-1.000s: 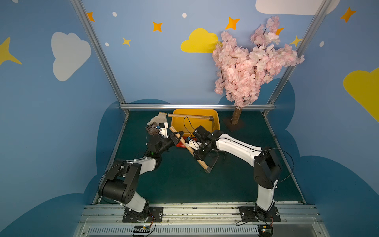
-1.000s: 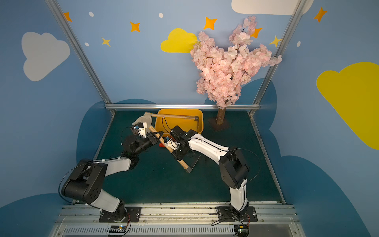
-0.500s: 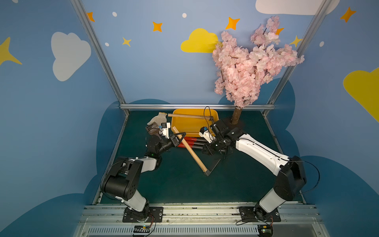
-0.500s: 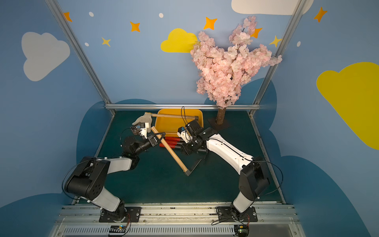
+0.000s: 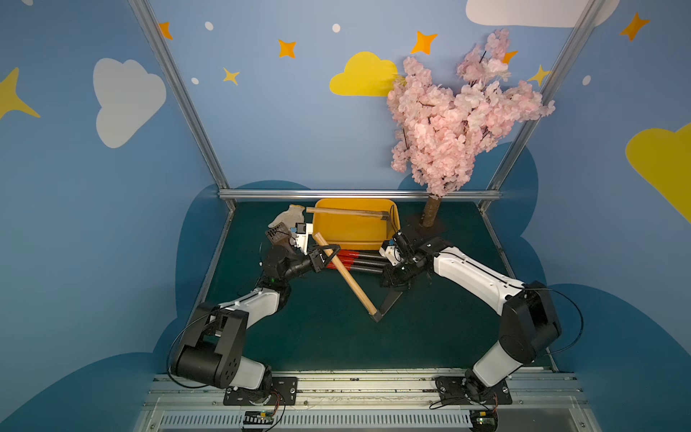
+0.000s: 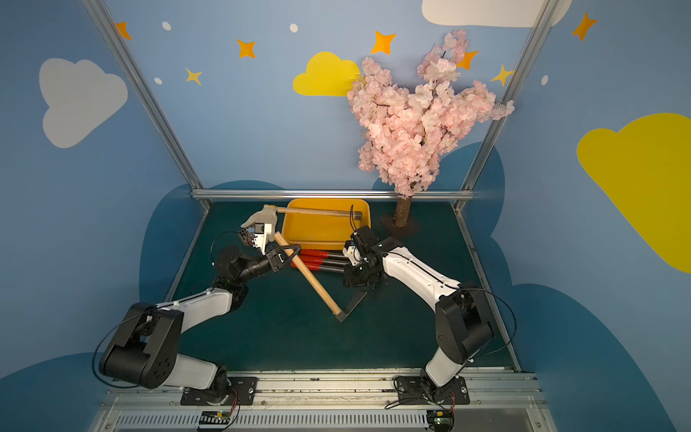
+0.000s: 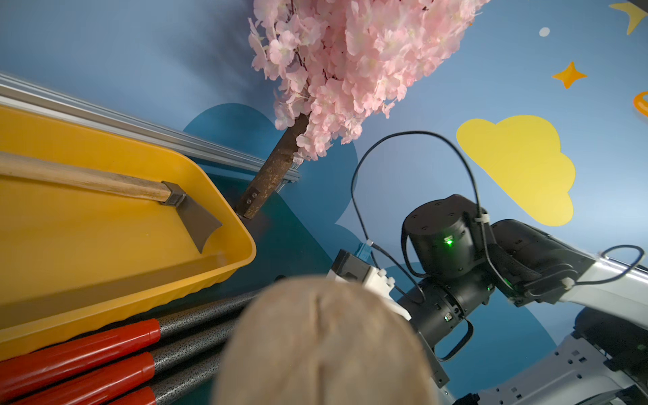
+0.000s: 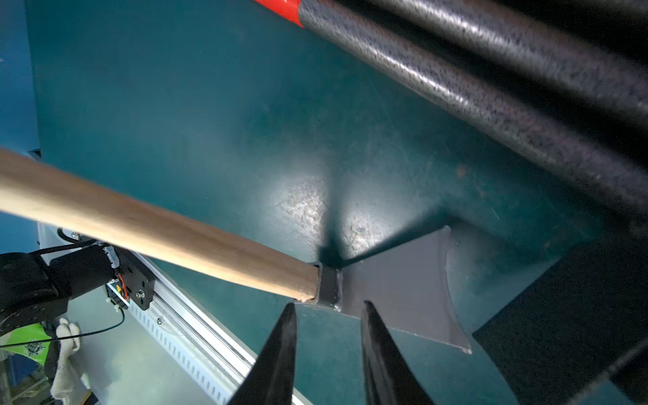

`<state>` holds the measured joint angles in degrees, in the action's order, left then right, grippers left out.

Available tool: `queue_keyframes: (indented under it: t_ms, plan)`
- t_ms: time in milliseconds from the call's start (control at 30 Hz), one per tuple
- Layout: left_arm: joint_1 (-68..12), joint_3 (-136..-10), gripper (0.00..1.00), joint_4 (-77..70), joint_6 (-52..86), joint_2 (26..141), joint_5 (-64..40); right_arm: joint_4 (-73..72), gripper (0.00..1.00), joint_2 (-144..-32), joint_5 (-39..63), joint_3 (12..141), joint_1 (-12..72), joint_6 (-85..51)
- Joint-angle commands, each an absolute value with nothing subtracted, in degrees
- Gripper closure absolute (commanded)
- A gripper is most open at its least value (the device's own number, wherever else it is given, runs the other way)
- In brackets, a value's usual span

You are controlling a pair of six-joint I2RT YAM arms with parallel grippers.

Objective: Put the small hoe into the storage box
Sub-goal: Pick up the hoe from the center of the board.

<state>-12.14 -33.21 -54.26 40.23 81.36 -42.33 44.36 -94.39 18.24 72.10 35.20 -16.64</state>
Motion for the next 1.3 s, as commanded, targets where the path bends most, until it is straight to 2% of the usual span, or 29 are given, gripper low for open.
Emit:
queue_keyframes:
  t_ms: [0,433,767,1267]
  plan:
    - [-10.7,-34.2,0.97,-46.8,30.0,78.1,-43.3,46.0,0.69,-95.0,19.1,71.7,34.1,-19.2]
    - [-8.0,-31.8,0.97,-42.5,27.8,74.1,-45.5,51.2,0.68,-103.9,16.8,76.0,31.7,-15.1]
    - [-7.4,-32.8,0.97,-36.4,24.3,71.3,-46.4,52.5,0.68,-103.5,15.5,77.8,28.2,-14.1]
    - [-7.3,-32.9,0.97,-37.7,24.5,72.2,-46.6,52.5,0.70,-107.8,22.6,77.9,29.2,-12.4]
